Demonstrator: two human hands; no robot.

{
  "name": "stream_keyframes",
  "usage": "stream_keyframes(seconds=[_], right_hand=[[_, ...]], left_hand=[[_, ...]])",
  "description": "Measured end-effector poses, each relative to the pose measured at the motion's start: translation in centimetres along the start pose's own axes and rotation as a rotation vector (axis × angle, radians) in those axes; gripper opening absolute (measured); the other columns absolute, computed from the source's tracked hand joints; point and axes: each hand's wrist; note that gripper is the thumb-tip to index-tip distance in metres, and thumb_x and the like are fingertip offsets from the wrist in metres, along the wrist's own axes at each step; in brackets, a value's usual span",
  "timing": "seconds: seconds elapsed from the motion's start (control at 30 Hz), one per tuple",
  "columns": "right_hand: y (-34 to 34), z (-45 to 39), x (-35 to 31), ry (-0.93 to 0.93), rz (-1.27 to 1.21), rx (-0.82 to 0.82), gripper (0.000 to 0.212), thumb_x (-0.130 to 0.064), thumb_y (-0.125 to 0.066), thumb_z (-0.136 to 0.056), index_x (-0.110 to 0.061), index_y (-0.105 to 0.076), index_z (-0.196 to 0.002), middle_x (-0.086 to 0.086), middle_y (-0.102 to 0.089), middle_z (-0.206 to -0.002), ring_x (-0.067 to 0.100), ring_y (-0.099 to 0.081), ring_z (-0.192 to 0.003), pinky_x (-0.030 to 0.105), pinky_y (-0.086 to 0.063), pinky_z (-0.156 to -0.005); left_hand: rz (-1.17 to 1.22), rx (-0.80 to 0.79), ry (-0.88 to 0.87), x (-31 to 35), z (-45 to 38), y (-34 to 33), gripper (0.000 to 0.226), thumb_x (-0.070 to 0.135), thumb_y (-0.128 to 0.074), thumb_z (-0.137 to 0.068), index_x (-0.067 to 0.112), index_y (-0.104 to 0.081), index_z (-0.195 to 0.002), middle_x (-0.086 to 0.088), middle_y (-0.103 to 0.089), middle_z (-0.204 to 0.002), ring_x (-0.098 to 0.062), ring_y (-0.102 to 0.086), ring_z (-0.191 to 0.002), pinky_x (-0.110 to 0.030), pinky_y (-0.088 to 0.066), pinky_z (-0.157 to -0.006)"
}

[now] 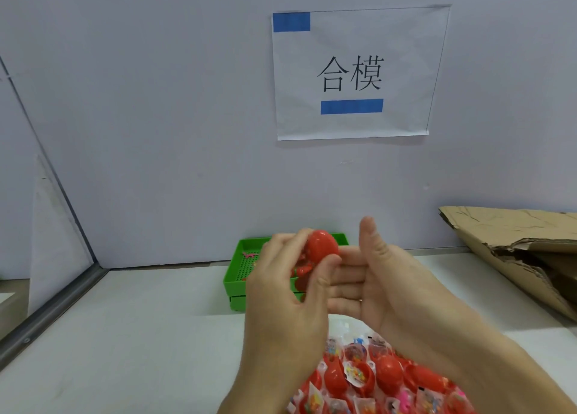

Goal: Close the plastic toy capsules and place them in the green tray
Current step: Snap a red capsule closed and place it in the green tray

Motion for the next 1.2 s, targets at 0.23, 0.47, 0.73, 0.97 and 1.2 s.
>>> stream_keyframes(seconds=[0.23,0.47,0.73,0.97,1.2], right_hand=[[1.3,0.4,-1.3,-0.051,-0.001,0.160,0.064,-0.061,-0.055,-0.076,-0.004,-0.079,-0.090,0.026,-0.074,-0.092,0.031,-0.076,-0.080,0.025,-0.059,-0.064],[1.5,0.4,-1.4,-0.008,0.042,0.276,0.062,-0.051,-0.053,-0.078,0.002,-0.070,-0.105,0.024,-0.075,-0.088,0.027,-0.075,-0.074,0.023,-0.059,-0.060],[1.4,0.6,-1.3,0.068,0.170,0.284,0.045,-0.046,-0.057,-0.081,-0.011,-0.075,-0.103,0.015,-0.077,-0.092,0.025,-0.074,-0.078,0.021,-0.057,-0.063],[0.3,1.0,-1.0,0.246,0.417,0.247,0.025,-0.048,-0.069,-0.074,-0.031,-0.071,-0.092,-0.002,-0.077,-0.091,0.014,-0.075,-0.083,0.022,-0.059,-0.068],[1.0,0.5,-0.1,0.242,0.257,0.325,0.025,-0.037,-0.070,-0.068,-0.023,-0.078,-0.087,0.009,-0.077,-0.087,0.019,-0.075,-0.081,0.023,-0.059,-0.072]], left_hand=[[0.875,0.062,0.474,0.1,-0.8,0.6,0.036,0.034,-0.057,-0.080,0.005,-0.070,-0.096,-0.017,-0.075,-0.094,-0.026,-0.072,-0.097,-0.033,-0.057,-0.091],[0.955,0.064,0.481,-0.1,-1.0,0.9,0.047,0.029,-0.071,-0.069,0.001,-0.065,-0.106,-0.013,-0.073,-0.091,-0.022,-0.072,-0.091,-0.028,-0.059,-0.081],[0.593,-0.028,0.331,-0.7,-1.0,1.3,0.031,0.031,-0.086,-0.069,0.029,-0.070,-0.096,0.001,-0.072,-0.092,-0.017,-0.070,-0.089,-0.027,-0.055,-0.080],[-0.040,0.025,0.066,0.0,-0.6,1.1,0.032,0.045,-0.080,-0.064,0.036,-0.064,-0.091,0.014,-0.061,-0.087,-0.010,-0.065,-0.083,-0.024,-0.058,-0.073],[0.161,-0.074,0.071,0.5,-0.7,1.0,0.036,0.042,-0.080,-0.063,0.035,-0.069,-0.097,0.013,-0.066,-0.099,-0.011,-0.067,-0.097,-0.017,-0.056,-0.075]])
Point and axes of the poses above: each hand's wrist, its own z-axis away from the middle knuckle, its own y-axis out of the back of the hand, x = y × z
